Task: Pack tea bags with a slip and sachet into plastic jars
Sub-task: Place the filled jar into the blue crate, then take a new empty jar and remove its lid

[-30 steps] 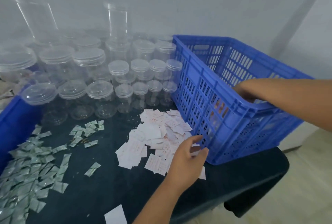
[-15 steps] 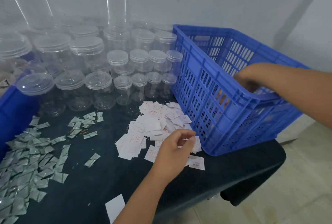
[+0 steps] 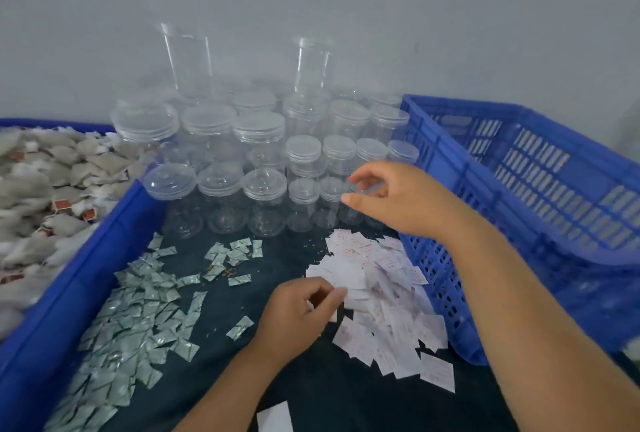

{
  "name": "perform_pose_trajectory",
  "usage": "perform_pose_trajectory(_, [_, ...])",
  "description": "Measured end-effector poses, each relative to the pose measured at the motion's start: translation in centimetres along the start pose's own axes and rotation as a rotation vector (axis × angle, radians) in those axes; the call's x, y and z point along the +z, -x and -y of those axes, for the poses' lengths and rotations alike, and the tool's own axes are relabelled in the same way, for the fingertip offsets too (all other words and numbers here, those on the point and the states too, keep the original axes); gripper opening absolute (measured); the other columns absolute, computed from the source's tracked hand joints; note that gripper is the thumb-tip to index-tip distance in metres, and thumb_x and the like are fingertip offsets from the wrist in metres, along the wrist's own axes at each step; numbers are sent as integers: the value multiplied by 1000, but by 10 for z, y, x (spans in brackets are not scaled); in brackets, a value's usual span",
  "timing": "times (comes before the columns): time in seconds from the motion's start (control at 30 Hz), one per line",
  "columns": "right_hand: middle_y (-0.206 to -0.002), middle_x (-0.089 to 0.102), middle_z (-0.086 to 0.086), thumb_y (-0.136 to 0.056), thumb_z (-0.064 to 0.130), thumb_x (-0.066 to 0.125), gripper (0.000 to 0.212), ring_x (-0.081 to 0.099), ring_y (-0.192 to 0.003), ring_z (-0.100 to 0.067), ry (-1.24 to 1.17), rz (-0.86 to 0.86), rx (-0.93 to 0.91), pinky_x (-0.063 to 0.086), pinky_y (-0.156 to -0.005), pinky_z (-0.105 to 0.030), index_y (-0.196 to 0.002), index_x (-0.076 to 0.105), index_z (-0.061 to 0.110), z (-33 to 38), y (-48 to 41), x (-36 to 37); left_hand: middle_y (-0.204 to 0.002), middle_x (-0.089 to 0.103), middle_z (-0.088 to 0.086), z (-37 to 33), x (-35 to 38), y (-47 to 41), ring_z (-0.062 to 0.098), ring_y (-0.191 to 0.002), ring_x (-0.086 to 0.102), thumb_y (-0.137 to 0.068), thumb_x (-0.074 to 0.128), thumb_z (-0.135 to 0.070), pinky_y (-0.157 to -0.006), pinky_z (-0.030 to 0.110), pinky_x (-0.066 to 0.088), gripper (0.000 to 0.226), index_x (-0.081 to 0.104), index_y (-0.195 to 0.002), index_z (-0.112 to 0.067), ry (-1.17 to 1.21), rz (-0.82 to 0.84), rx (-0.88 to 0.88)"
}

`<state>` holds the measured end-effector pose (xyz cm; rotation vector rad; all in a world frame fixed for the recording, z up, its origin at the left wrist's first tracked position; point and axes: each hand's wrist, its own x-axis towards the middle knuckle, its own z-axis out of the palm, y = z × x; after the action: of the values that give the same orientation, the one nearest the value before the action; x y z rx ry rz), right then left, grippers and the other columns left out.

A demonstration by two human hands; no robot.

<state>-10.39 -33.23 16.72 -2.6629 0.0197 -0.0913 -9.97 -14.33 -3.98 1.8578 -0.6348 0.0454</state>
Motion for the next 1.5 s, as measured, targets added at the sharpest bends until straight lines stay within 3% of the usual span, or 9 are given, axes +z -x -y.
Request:
perform_pose_trajectory(0.33, [-163,51,-6,-95,66,69,89,13,-164,-39,265,-297,-86,12,-130,-55,-165,34,24,12,-141,77,-62,62,-21,12,-6,-2,7,-59,62,-91,64,-68,-53,10,37,48,57,-58,-33,-182,-100,66])
perform_pose_trajectory(0.5, [-149,63,-7,-89,61,78,91,27,-158,-38,229,-399,-148,18,-128,-53,-162,39,21,13,-146,83,-59,58,-21,10,-11,-2,8,-56,58,-90,61,-72,-53,10,35,50,49,-55,-38,-146,-141,78])
perform_pose_trajectory(0.7, [-134,52,15,-83,45,87,92,56,-126,-11,-438,-518,-158,50,-101,-30,-158,34,40,15,-82,59,-57,56,-12,14,-9,-3,8,-54,55,-98,51,-66,-52,22,39,59,57,-60,-22,-57,-205,71])
perform_pose_trajectory(0.9, [-116,67,39,-76,50,86,75,70,-107,9,-964,-381,-106,53,-78,-4,-142,50,48,12,24,105,-88,70,1,-6,-22,-13,20,-78,63,-98,40,-44,-69,28,51,36,71,-94,-26,571,-438,-250])
perform_pose_trajectory(1.0, [-119,77,18,-70,48,89,76,75,-109,-5,-1061,-198,-47,59,-85,-15,-138,57,43,6,53,159,-115,75,2,-20,-38,-14,26,-106,71,-94,48,-58,-92,42,56,48,72,-119,-25,757,-285,-342])
perform_pose_trajectory(1.13, [-125,69,18,-70,44,91,87,76,-112,-19,-1106,-165,20,62,-87,-28,-147,50,36,2,71,210,-116,78,-7,-38,-59,6,14,-111,73,-87,57,-73,-98,32,55,43,76,-111,-42,471,57,-367])
perform_pose_trajectory(1.23, [-130,64,19,-66,46,91,90,75,-105,-25,-1131,-231,63,61,-85,-31,-145,48,42,-3,79,229,-97,77,-19,-46,-63,20,-4,-91,71,-78,58,-77,-76,10,49,43,78,-96,-42,233,-76,-336])
perform_pose_trajectory(1.4, [-141,63,19,-70,49,97,88,64,-132,-12,-1002,-162,-52,55,-104,-29,-145,52,44,-9,87,239,-112,64,-33,-51,-59,43,-9,-108,62,-67,70,-73,-85,6,45,54,63,-112,-44,91,-389,-258])
perform_pose_trajectory(1.5, [-130,71,2,-76,42,96,69,71,-122,-23,-961,-104,-101,60,-96,-50,-136,62,32,-10,86,240,-114,61,-31,-55,-64,47,-6,-112,61,-66,74,-69,-86,6,44,59,57,-118,-47,62,-344,-218])
